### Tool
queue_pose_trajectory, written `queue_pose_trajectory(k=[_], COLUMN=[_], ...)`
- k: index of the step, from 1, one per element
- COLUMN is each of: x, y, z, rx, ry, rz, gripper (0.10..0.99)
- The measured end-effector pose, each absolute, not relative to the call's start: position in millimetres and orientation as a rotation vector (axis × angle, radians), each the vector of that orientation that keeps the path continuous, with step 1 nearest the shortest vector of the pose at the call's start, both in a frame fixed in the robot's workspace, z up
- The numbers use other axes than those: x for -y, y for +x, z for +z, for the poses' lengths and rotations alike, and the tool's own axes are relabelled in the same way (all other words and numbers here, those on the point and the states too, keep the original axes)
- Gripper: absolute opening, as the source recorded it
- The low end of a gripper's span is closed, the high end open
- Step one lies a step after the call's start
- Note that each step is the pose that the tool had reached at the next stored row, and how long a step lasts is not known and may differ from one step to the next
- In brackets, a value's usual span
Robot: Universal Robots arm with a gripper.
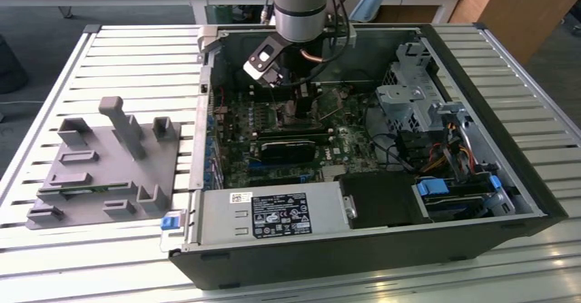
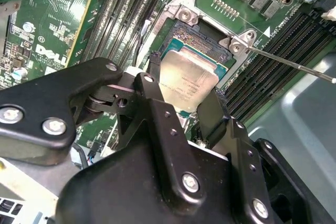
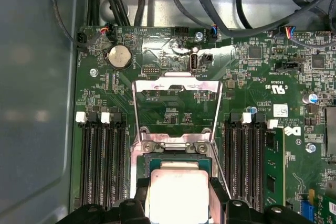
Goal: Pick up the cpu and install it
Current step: 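Place the cpu into insertion slot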
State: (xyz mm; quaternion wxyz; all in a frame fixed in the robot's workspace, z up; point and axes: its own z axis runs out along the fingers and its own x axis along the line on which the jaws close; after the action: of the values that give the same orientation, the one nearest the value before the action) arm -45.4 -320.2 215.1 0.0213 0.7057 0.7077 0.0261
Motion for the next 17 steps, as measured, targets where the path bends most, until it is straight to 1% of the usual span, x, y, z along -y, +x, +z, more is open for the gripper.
queue_pose_trajectory(k=[17], x=[320.2], y=[-47.3], z=[212.3], rx=[-2.193], ry=[2.188], rz=[0.081], gripper=[0.533])
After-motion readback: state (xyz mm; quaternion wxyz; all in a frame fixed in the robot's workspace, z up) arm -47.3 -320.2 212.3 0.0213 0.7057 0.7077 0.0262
